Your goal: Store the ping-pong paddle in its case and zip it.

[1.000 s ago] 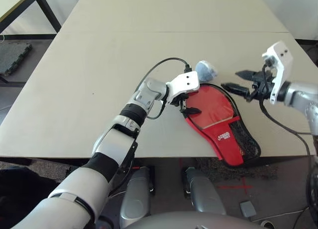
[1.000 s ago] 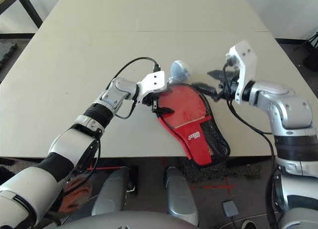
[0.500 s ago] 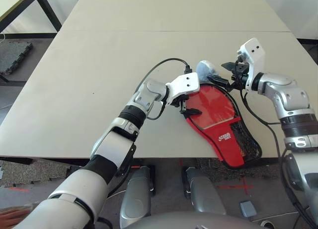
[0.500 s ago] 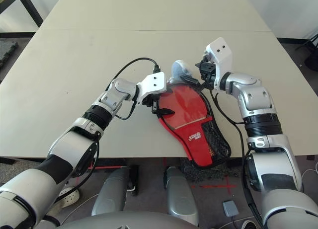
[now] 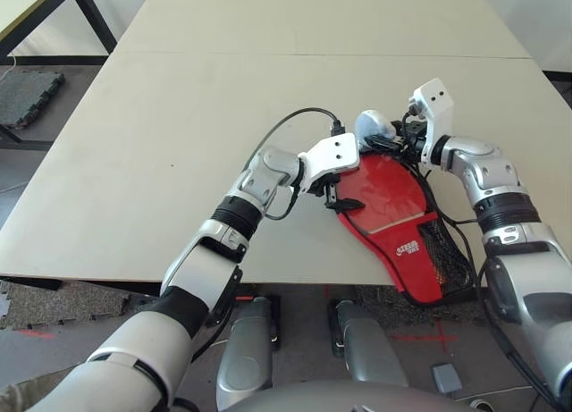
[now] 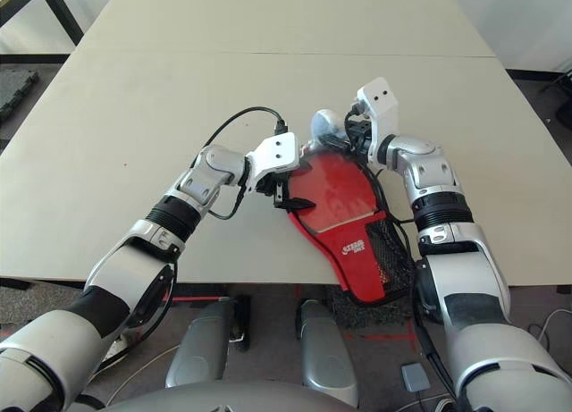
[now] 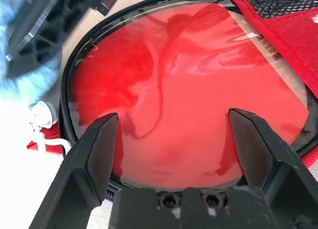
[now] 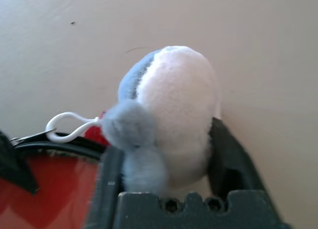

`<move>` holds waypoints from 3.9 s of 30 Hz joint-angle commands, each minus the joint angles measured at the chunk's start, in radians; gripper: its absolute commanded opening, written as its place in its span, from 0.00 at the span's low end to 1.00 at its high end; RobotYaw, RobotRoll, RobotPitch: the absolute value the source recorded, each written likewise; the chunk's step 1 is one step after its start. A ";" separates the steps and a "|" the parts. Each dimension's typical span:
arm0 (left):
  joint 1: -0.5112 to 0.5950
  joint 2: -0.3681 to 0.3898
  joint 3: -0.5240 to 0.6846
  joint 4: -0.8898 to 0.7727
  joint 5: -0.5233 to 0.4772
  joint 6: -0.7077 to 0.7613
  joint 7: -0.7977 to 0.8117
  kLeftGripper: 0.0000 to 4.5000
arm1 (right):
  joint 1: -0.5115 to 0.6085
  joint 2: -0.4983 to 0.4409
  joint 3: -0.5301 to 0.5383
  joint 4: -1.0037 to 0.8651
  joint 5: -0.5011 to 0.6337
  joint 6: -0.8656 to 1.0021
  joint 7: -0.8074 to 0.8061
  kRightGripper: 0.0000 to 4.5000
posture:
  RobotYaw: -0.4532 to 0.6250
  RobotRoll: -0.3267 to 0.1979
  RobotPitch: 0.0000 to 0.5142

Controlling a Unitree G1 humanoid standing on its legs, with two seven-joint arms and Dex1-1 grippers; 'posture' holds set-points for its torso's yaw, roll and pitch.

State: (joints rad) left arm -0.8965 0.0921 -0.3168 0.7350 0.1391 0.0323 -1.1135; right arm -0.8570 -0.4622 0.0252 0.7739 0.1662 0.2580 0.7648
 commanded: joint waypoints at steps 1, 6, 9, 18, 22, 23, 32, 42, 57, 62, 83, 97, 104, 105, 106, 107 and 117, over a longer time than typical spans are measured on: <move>0.047 0.011 -0.060 0.026 0.029 0.036 -0.019 1.00 | -0.018 0.002 -0.018 0.063 -0.023 -0.032 -0.027 0.21 | 0.47 0.62 0.42; 0.068 0.003 -0.078 -0.002 0.022 0.052 -0.032 1.00 | -0.068 -0.014 -0.032 0.173 -0.048 -0.091 -0.087 0.04 | 0.46 0.62 0.42; 0.089 -0.002 -0.093 -0.028 0.020 0.065 -0.036 1.00 | -0.101 -0.019 -0.041 0.242 -0.056 -0.122 -0.116 0.04 | 0.46 0.62 0.42; 0.125 0.000 -0.123 -0.089 0.010 0.101 -0.039 1.00 | -0.160 -0.031 -0.063 0.367 -0.084 -0.193 -0.195 0.04 | 0.46 0.62 0.43; 0.122 -0.005 -0.128 -0.084 0.010 0.102 -0.033 1.00 | -0.167 -0.050 -0.068 0.397 -0.097 -0.208 -0.231 0.04 | 0.46 0.62 0.43; 0.122 -0.006 -0.128 -0.083 0.010 0.101 -0.032 1.00 | -0.166 -0.056 -0.071 0.402 -0.097 -0.210 -0.240 0.04 | 0.46 0.62 0.43; 0.120 -0.011 -0.134 -0.079 0.010 0.097 -0.033 1.00 | -0.133 -0.133 -0.104 0.429 -0.106 -0.216 -0.311 0.04 | 0.45 0.62 0.43; 0.101 -0.023 -0.133 -0.046 0.013 0.081 -0.026 1.00 | -0.049 -0.235 -0.134 0.371 -0.097 -0.175 -0.228 0.04 | 0.43 0.62 0.43; 0.048 -0.054 -0.135 0.052 0.019 0.024 -0.015 1.00 | 0.386 -0.488 -0.207 -0.232 0.028 0.181 0.096 0.04 | 0.37 0.62 0.42; 0.033 -0.061 -0.131 0.080 0.018 0.006 -0.015 1.00 | 0.610 -0.564 -0.294 -0.468 0.117 0.336 0.168 0.04 | 0.36 0.62 0.43; 0.017 -0.081 -0.129 0.119 0.020 -0.022 -0.012 1.00 | 1.194 -0.757 -0.478 -0.895 0.378 0.624 0.568 0.04 | 0.35 0.62 0.43; 0.033 -0.075 -0.129 0.097 0.019 -0.014 -0.014 1.00 | 1.302 -0.825 -0.450 -0.816 0.271 0.490 0.596 0.20 | 0.37 0.62 0.43; 0.055 -0.045 -0.113 0.033 -0.004 0.015 -0.034 1.00 | 1.084 -0.786 -0.588 -0.791 0.484 0.709 0.603 0.77 | 0.37 0.62 0.41; 0.060 -0.036 -0.111 0.015 -0.009 0.023 -0.038 1.00 | 1.059 -0.785 -0.605 -0.785 0.501 0.730 0.603 0.85 | 0.37 0.62 0.41; 0.065 -0.025 -0.106 -0.009 -0.016 0.037 -0.044 1.00 | 1.028 -0.784 -0.623 -0.773 0.522 0.752 0.601 0.94 | 0.37 0.62 0.41; 0.070 -0.014 -0.100 -0.035 -0.027 0.056 -0.050 1.00 | 0.992 -0.783 -0.639 -0.756 0.542 0.772 0.594 1.00 | 0.38 0.62 0.41; 0.122 0.106 -0.046 -0.298 -0.109 0.242 -0.063 1.00 | 0.722 -0.754 -0.614 -0.569 0.525 0.724 0.449 1.00 | 0.39 0.62 0.39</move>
State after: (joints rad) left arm -0.7998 0.1892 -0.3586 0.4648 0.0386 0.2428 -1.1682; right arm -0.1258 -1.2260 -0.5990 0.1846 0.7075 1.0008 1.2384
